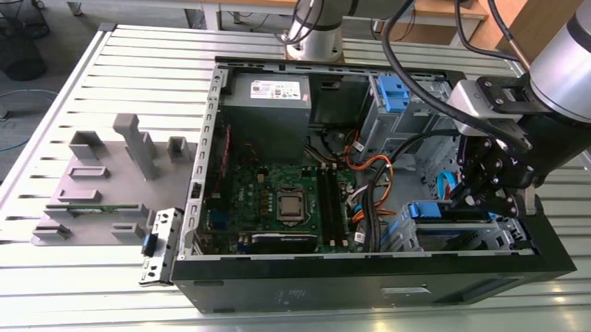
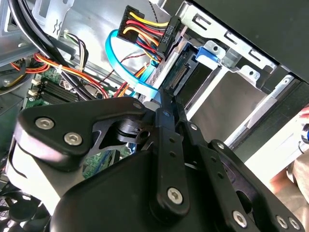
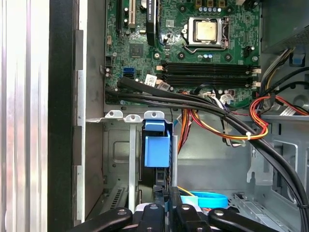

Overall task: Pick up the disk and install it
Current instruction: 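Insert the first disk wire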

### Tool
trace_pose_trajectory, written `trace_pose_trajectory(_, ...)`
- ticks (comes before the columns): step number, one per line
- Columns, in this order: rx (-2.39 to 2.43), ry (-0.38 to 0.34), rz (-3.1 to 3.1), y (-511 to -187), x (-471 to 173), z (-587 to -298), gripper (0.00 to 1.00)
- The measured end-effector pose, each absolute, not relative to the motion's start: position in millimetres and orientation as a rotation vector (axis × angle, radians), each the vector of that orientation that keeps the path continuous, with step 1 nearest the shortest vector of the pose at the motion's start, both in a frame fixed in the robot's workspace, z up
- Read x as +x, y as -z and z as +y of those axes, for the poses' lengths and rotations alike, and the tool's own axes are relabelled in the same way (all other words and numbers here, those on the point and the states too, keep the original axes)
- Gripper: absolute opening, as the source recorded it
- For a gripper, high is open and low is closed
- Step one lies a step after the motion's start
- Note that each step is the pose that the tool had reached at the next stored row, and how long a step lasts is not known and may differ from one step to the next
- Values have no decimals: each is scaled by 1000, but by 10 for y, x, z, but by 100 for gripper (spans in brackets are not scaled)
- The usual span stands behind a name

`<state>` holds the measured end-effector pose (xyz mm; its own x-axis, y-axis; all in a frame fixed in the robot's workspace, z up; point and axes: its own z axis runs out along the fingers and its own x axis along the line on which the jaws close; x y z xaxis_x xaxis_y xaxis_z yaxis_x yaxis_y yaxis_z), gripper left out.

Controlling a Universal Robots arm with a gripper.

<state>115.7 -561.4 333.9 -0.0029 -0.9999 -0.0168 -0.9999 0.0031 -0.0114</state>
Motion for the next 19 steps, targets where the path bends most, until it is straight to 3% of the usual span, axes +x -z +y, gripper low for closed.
trace_pose_trajectory(19,-2205,-5,2211,-3308,1156,-5614,16)
